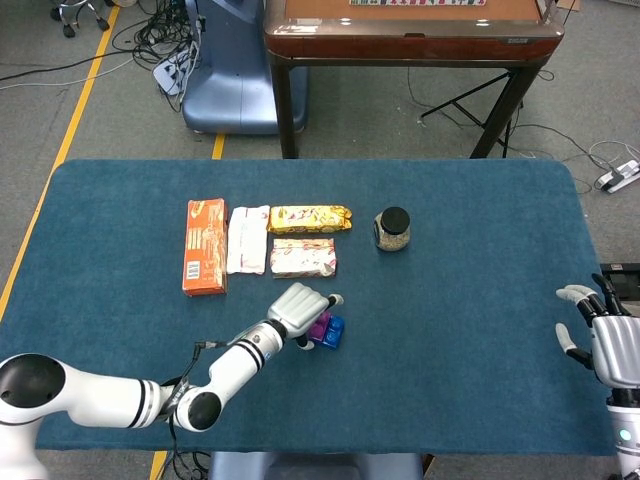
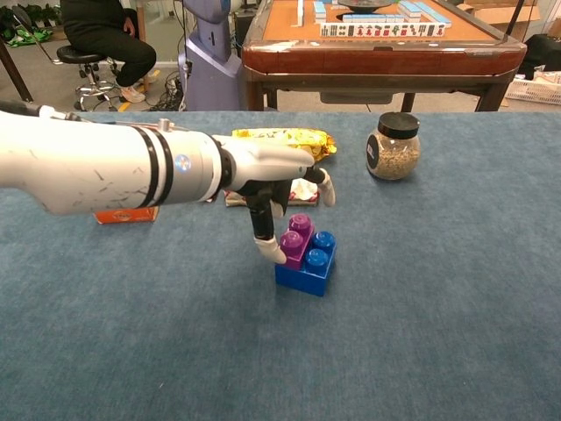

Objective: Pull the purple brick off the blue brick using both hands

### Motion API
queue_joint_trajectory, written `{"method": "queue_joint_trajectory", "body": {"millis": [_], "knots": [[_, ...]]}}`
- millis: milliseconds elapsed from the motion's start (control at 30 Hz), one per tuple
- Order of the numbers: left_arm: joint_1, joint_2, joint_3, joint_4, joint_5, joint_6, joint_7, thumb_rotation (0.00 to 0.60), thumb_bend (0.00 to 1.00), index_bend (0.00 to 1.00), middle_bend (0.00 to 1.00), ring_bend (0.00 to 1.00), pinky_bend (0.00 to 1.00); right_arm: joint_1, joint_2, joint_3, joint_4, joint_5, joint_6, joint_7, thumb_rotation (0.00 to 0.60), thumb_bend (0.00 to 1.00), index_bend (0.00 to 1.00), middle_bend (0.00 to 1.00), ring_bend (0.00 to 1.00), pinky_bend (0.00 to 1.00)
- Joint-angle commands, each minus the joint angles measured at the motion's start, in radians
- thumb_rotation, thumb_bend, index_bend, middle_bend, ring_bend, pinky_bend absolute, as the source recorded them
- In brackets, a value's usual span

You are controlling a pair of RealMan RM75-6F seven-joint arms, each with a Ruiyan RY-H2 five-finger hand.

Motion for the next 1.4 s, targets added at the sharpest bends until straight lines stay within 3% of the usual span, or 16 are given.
{"method": "queue_joint_trajectory", "body": {"millis": [33,700,1400], "knots": [[-0.018,-0.008,0.014,0.016,-0.028,0.007,0.002,0.600,0.03,0.23,1.00,0.94,1.00,0.001,-0.001,0.000,0.001,0.001,-0.002,0.002,0.600,0.32,0.32,0.31,0.31,0.52],[-0.062,-0.038,0.067,0.065,-0.091,0.030,-0.025,0.600,0.03,0.32,1.00,0.96,1.00,0.006,-0.009,-0.004,0.012,0.001,-0.015,0.004,0.600,0.32,0.32,0.31,0.31,0.52],[-0.058,-0.050,0.071,0.082,-0.078,0.023,-0.082,0.600,0.03,0.46,1.00,0.96,1.00,0.014,-0.019,-0.006,0.026,0.002,-0.029,0.011,0.600,0.32,0.32,0.31,0.31,0.52]]}}
